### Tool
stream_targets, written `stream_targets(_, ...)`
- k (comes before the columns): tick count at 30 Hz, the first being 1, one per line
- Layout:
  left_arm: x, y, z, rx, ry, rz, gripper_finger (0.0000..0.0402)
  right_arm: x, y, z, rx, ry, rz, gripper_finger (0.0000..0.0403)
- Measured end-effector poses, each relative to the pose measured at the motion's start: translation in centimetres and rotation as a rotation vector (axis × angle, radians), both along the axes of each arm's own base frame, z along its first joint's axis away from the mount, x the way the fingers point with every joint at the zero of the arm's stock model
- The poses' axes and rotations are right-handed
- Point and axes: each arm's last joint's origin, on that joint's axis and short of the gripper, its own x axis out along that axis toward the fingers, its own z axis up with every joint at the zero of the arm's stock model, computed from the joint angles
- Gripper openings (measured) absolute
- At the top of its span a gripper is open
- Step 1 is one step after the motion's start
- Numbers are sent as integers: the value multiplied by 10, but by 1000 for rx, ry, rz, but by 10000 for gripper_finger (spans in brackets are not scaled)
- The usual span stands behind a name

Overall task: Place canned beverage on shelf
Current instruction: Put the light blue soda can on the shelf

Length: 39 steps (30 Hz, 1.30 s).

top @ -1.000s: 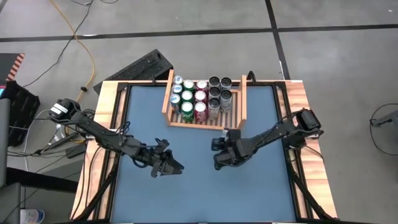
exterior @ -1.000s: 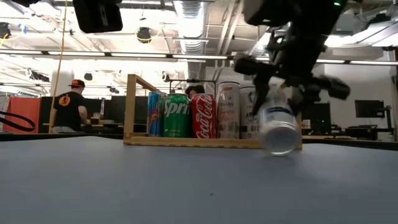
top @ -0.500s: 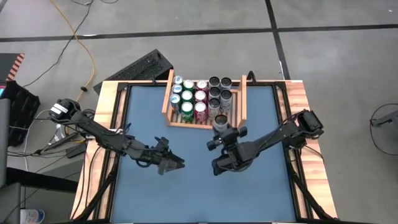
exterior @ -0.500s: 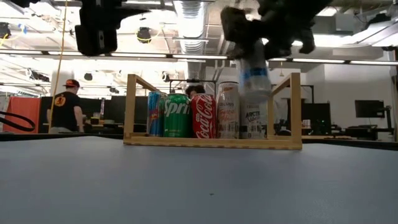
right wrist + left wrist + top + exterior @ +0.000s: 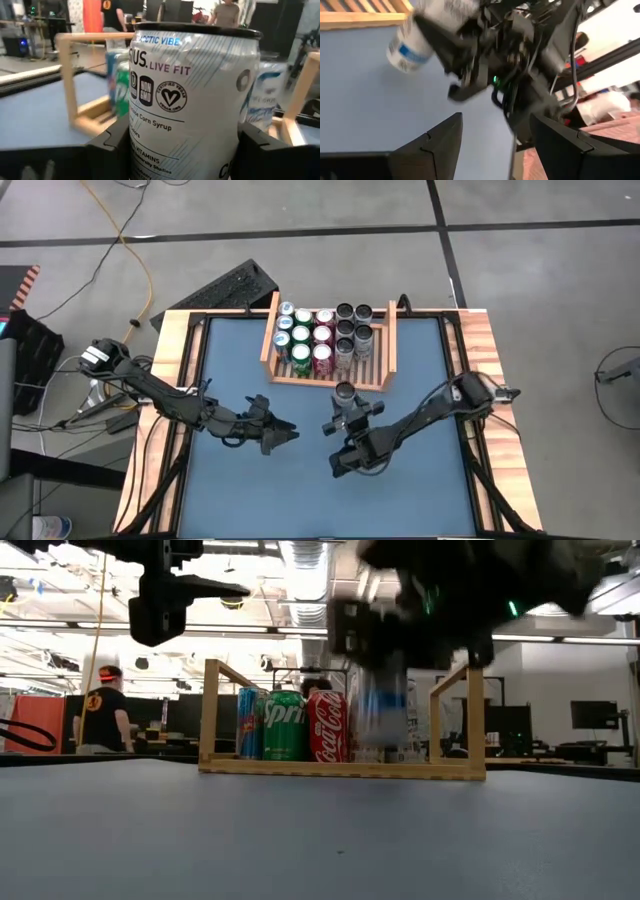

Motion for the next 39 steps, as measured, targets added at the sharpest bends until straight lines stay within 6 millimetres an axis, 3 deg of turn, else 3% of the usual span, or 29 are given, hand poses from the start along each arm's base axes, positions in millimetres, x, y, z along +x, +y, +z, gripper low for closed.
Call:
stream_targets(4,0,0,-2,7,22,11,218,10,12,-25,0,20,21,225)
stream_targets(11,-1,0,-3,6,32,11,218,14,31,-42,16,30,65,226)
stream_targets(17,-1,1,-5,-3,46,14,218,14,33,-55,93,50,92,366)
stream_targets(19,-1,1,-5,-5,44,13,218,15,34,-54,142,47,104,385)
stream_targets(21,-1,1,-5,-5,43,13,218,13,36,-47,165,65,121,374)
stream_targets(28,-1,-1,-5,-15,46,-20,218,1,50,6,161,155,215,340)
stream_targets(34,-2,-5,-5,-22,56,-76,218,-18,52,75,200,292,384,346)
stream_targets(39,-5,-11,-5,-25,55,-111,218,-39,35,140,153,504,662,349)
